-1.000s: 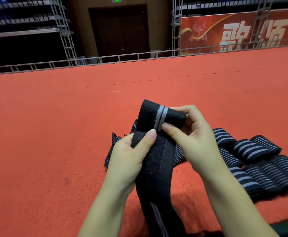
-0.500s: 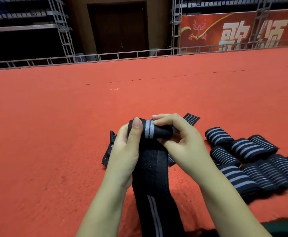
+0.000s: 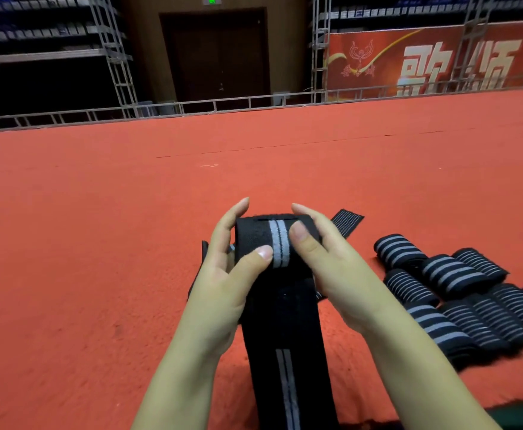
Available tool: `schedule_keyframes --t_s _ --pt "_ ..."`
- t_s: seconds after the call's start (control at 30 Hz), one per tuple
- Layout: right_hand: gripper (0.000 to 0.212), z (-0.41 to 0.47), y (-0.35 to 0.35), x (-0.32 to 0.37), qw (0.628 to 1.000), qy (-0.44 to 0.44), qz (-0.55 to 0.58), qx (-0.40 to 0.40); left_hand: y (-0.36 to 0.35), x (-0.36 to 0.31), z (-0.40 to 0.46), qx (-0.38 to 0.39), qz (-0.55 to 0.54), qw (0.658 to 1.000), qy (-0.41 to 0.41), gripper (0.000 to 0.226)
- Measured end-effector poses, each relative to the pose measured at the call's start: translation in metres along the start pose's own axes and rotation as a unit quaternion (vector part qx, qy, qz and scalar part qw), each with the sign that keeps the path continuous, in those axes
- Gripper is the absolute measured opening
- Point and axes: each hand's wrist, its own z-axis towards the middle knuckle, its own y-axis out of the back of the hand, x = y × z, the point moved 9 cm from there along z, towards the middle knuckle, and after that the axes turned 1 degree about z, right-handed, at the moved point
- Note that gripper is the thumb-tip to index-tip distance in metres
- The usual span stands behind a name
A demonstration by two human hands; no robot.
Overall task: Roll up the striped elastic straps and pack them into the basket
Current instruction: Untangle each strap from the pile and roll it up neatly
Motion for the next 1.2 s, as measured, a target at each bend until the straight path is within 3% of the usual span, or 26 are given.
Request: schedule_keyframes --t_s 0.23,0.47,0.6,0.83,0.97,1.2 --pt "0.063 -0.005 -0.012 0.011 0.997 0.038 -0.047 0.041 -0.001 -0.007 -0.003 0.009 0.070 0.997 -0.008 0.056" --pt "0.043 -0.004 -0.005 0.023 0.993 0.052 0.047 0.091 -0.002 -0.020 -0.005 -0.001 0.065 0.995 -0.074 0.054" --pt "0.039 -0.005 0.002 0.027 0.994 0.067 0.065 0.064 -0.007 -0.019 -0.003 0.013 0.048 0.997 -0.067 0.055" --pt "0.037 -0.006 0.017 0.036 0.986 0.116 0.116 -0.014 -0.005 0.003 0.000 0.037 0.053 0.998 0.015 0.095" --pt "0.038 0.000 0.030 0.038 0.978 0.124 0.163 -0.041 -0.011 0.008 -0.004 0.070 0.038 0.997 0.020 0.054" --pt "0.042 -0.001 0.033 0.050 0.974 0.191 0.090 -0.080 -0.014 0.004 -0.005 0.098 -0.010 0.994 0.038 0.051"
